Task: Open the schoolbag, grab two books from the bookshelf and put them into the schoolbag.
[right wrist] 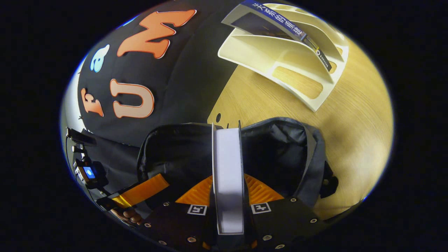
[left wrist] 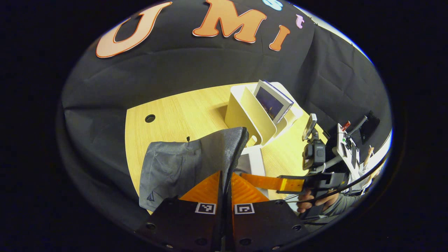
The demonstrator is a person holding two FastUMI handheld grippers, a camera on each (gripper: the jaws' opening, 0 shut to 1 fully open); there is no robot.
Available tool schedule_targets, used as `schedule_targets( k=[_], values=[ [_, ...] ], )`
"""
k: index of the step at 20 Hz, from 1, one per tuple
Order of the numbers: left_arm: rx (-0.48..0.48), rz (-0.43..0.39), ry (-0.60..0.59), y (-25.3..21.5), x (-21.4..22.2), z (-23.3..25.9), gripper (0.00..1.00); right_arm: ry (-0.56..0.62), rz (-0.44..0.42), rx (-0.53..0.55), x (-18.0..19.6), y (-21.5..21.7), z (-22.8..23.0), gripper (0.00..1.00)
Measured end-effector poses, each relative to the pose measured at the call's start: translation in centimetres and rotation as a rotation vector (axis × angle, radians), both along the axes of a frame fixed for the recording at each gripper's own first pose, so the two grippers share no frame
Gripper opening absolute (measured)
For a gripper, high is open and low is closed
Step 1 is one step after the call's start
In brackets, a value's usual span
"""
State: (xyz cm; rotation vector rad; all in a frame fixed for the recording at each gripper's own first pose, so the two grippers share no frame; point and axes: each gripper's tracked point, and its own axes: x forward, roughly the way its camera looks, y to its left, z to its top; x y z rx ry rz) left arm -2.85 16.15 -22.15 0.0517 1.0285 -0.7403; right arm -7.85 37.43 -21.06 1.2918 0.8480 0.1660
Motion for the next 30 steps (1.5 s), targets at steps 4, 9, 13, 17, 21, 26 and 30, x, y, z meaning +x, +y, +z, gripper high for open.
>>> schedule_targets(
  k=[4, 9, 13, 17, 21, 26, 30],
  values=[
    [0.001, 0.006, 0.009, -0.3, -0.6, -0.4, 0.05, 0.031, -0.025, 0.056, 1.1, 2.4, -1.7, 0.31],
    [-0.004, 0.029, 0.02, 0.0, -0.4, -0.6, 0.05, 0.136, 0.105, 0.041, -0.7, 3.2, -2.8, 0.42],
    [0.006, 0.055, 0.013, -0.1, 0.0, -0.9, 0.05, 0.191, 0.237, -0.074, -3.6, 0.6, -3.7, 0.84],
    [0.032, 0.062, 0.004, -0.1, -0.2, -1.3, 0.06, 0.174, 0.31, -0.161, -4.5, -3.6, -2.0, 0.96],
    [0.037, 0.078, 0.01, -0.4, -0.2, -1.7, 0.06, 0.157, 0.328, -0.24, -4.2, -8.3, -0.2, 0.98],
    [0.043, 0.107, 0.024, -0.3, -0.5, -2.3, 0.05, 0.181, 0.39, -0.431, -3.1, -15.7, 1.2, 0.98],
    [0.037, 0.138, 0.048, -0.4, -0.8, -3.1, 0.05, 0.207, 0.42, -0.485, -0.8, -20.5, 3.1, 0.98]
  ],
)
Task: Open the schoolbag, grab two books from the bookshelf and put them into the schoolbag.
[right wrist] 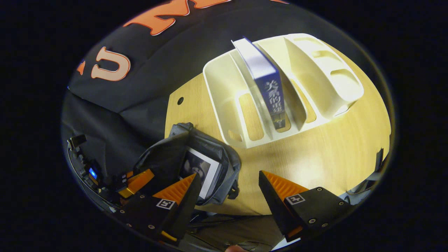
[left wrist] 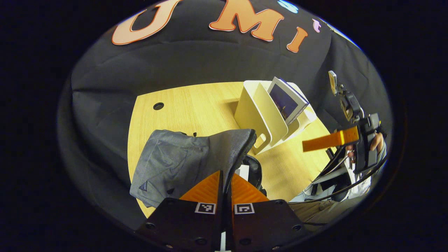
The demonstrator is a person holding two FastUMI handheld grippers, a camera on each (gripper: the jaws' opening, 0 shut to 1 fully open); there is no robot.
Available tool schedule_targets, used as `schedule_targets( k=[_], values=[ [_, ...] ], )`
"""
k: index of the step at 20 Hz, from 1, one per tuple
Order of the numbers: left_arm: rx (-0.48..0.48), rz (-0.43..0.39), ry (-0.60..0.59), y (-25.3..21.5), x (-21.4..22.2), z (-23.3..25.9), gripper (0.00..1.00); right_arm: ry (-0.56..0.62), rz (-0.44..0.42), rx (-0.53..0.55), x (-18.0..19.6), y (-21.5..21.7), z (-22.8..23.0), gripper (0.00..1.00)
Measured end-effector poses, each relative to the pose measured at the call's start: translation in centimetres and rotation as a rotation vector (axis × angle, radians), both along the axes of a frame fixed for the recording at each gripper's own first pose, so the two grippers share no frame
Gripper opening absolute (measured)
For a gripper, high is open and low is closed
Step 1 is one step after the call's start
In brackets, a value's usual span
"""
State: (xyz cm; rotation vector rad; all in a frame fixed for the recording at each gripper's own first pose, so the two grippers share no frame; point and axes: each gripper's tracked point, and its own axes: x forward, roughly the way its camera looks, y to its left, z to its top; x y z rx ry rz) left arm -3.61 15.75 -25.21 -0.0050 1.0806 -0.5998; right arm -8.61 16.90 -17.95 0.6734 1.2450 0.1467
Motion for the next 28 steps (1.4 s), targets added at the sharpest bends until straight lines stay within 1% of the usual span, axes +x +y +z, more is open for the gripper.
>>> schedule_targets(
  k=[4, 11, 13, 16, 20, 22, 24, 25, 26, 27, 28],
  values=[
    [0.004, 0.028, 0.022, -0.1, 0.1, -0.7, 0.06, -0.018, 0.058, -0.138, 2.8, -4.3, 0.5, 0.98],
    [0.024, 0.073, 0.063, -0.6, 0.0, -1.7, 0.05, -0.025, 0.148, -0.243, 8.3, -7.8, 1.2, 0.98],
    [0.029, 0.096, 0.083, -0.8, 0.0, -2.0, 0.06, -0.022, 0.165, -0.257, 10.3, -8.5, 0.9, 0.98],
    [0.051, 0.13, 0.101, -0.8, 0.2, -2.4, 0.05, -0.014, 0.193, -0.249, 12.9, -8.5, 0.2, 0.98],
    [0.082, 0.173, 0.123, -0.8, 0.3, -2.3, 0.05, 0.024, 0.219, -0.234, 15.3, -8.6, -1.6, 0.96],
    [0.095, 0.198, 0.136, -0.9, 0.0, -2.4, 0.05, 0.049, 0.219, -0.226, 16.2, -8.6, -2.6, 0.94],
    [0.106, 0.221, 0.147, -0.9, -0.1, -2.4, 0.05, 0.074, 0.222, -0.221, 16.7, -8.4, -3.7, 0.86],
    [0.112, 0.233, 0.151, -1.0, -0.1, -2.4, 0.06, 0.083, 0.229, -0.227, 16.8, -8.4, -4.4, 0.8],
    [0.116, 0.244, 0.157, -1.0, -0.2, -2.3, 0.06, 0.094, 0.236, -0.231, 16.8, -8.4, -4.8, 0.77],
    [0.121, 0.255, 0.159, -1.0, -0.2, -2.4, 0.05, 0.105, 0.243, -0.237, 16.8, -8.2, -5.1, 0.7],
    [0.125, 0.265, 0.163, -0.9, -0.3, -2.4, 0.06, 0.113, 0.245, -0.247, 16.8, -8.2, -5.4, 0.76]
  ],
)
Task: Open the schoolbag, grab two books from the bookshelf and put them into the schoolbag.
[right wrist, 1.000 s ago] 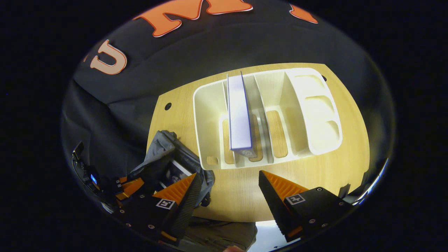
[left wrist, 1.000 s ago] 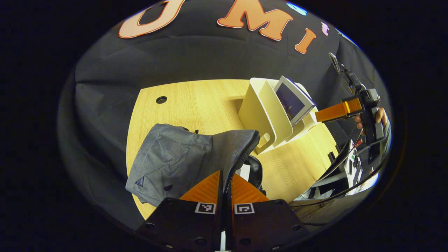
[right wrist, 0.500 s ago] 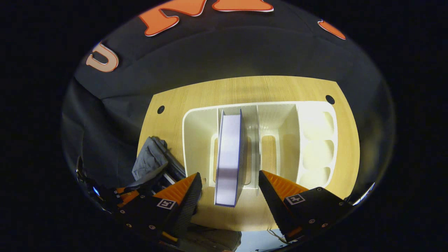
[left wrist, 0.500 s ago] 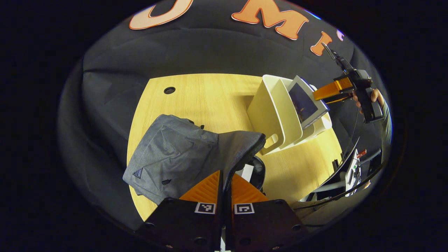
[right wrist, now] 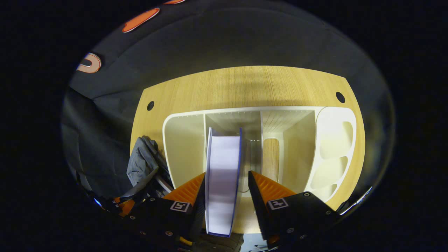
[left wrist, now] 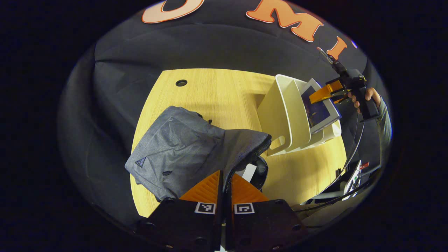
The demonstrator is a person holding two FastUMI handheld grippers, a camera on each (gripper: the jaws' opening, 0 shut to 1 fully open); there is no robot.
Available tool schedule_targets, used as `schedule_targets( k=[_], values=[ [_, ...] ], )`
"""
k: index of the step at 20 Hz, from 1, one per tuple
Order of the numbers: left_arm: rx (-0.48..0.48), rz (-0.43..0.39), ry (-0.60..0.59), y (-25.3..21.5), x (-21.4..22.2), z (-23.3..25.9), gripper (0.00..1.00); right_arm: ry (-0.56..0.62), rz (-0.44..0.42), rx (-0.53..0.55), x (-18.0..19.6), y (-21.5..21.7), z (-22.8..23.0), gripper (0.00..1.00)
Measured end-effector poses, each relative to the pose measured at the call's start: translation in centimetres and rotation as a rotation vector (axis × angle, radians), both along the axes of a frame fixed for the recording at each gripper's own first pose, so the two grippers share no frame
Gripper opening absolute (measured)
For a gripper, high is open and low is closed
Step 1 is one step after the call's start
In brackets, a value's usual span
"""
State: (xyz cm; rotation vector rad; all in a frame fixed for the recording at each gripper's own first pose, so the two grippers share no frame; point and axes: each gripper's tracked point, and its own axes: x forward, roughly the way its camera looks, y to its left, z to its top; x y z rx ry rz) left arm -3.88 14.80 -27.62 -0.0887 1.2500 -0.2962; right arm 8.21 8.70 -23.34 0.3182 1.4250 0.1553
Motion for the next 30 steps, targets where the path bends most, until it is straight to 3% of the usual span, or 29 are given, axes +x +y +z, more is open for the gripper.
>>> schedule_targets(
  k=[1, 2, 3, 5, 14, 16, 17, 20, 25, 30],
  values=[
    [0.002, 0.007, 0.0, 0.0, -0.2, 0.1, 0.05, 0.004, -0.007, -0.015, -0.3, -0.3, -0.4, 0.64],
    [0.003, 0.014, 0.002, -0.1, -0.2, 0.1, 0.06, 0.002, -0.018, -0.035, -0.1, -0.8, -0.3, 0.6],
    [0.003, 0.017, 0.001, -0.1, -0.3, 0.2, 0.05, -0.003, -0.031, -0.052, 0.0, -1.3, -0.3, 0.43],
    [0.003, 0.018, -0.003, -0.1, -0.3, 0.3, 0.05, 0.001, -0.051, -0.045, -0.3, -1.5, 0.0, 0.38],
    [-0.026, -0.058, -0.04, 0.3, -0.6, 0.8, 0.05, -0.104, -0.186, -0.031, -3.3, -4.0, 6.1, 0.37],
    [-0.039, -0.084, -0.05, 0.3, -0.7, 1.0, 0.05, -0.129, -0.209, -0.033, -4.6, -4.1, 7.9, 0.42],
    [-0.046, -0.094, -0.056, 0.3, -0.7, 1.0, 0.05, -0.138, -0.222, -0.034, -5.1, -4.2, 8.6, 0.38],
    [-0.065, -0.118, -0.067, 0.8, -0.6, 1.0, 0.05, -0.165, -0.265, -0.037, -6.8, -4.5, 10.4, 0.37],
    [-0.096, -0.176, -0.08, 1.2, -0.6, 0.8, 0.05, -0.21, -0.333, -0.036, -10.5, -3.9, 13.2, 0.37],
    [-0.126, -0.232, -0.09, 1.6, -0.6, 0.8, 0.05, -0.211, -0.422, 0.058, -13.8, -1.1, 14.6, 0.37]
  ],
)
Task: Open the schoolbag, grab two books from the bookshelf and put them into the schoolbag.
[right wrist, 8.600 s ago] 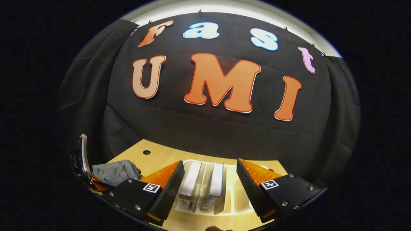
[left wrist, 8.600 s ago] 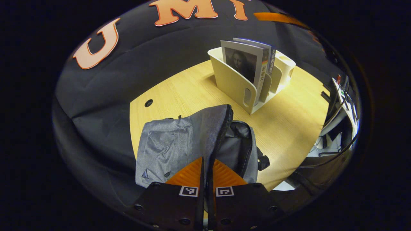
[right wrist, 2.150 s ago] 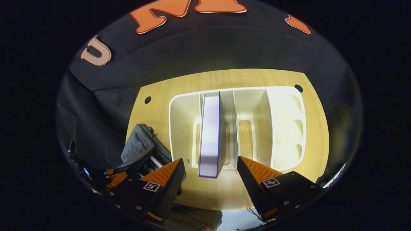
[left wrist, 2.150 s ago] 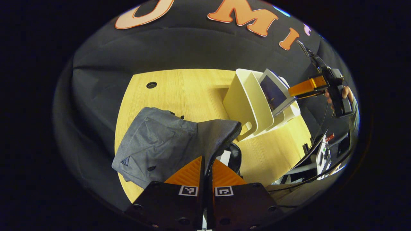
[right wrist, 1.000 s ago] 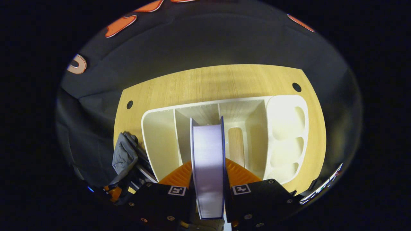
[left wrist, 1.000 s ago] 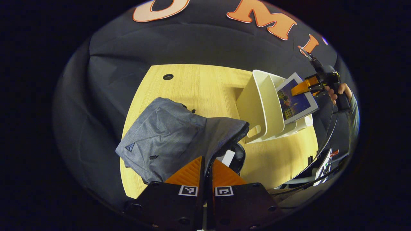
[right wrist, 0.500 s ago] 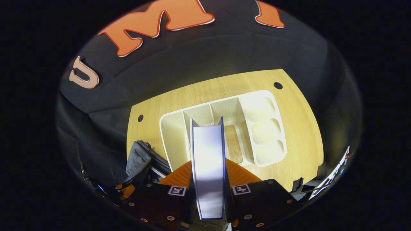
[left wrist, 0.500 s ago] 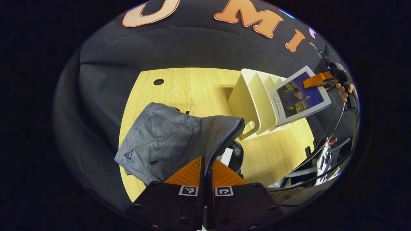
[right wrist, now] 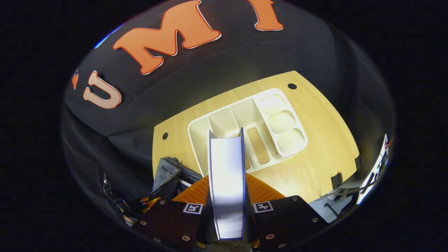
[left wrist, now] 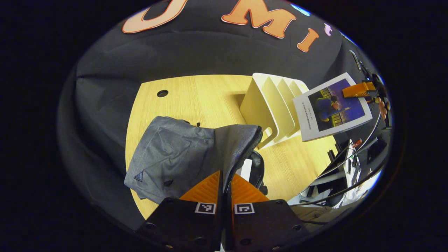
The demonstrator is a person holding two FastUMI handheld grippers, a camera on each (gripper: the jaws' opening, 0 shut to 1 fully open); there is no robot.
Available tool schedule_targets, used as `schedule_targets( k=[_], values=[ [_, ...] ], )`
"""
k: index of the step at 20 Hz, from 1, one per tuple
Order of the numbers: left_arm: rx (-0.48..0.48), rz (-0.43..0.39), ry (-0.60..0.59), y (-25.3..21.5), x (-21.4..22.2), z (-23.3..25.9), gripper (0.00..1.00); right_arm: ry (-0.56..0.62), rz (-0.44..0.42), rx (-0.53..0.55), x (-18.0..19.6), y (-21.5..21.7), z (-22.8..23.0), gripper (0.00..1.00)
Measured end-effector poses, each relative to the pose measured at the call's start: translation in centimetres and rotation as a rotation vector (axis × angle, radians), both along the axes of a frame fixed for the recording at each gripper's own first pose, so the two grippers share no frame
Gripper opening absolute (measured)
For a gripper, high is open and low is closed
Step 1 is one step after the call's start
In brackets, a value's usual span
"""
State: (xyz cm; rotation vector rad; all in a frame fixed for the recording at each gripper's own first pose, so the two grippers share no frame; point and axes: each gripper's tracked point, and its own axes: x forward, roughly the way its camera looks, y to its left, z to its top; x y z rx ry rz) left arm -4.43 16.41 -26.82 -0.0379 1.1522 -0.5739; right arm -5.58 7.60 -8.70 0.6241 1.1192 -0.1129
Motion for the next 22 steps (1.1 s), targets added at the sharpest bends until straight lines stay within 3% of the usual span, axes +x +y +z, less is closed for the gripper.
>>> schedule_targets(
  k=[13, 22],
  values=[
    [-0.036, -0.14, -0.031, 1.9, 1.0, 0.5, 0.05, 0.003, -0.169, 0.182, -7.7, 9.0, -2.1, 0.37],
    [-0.03, -0.172, -0.066, 2.6, 1.6, 1.7, 0.05, -0.036, -0.174, 0.281, -9.6, 14.5, -4.2, 0.36]
  ],
)
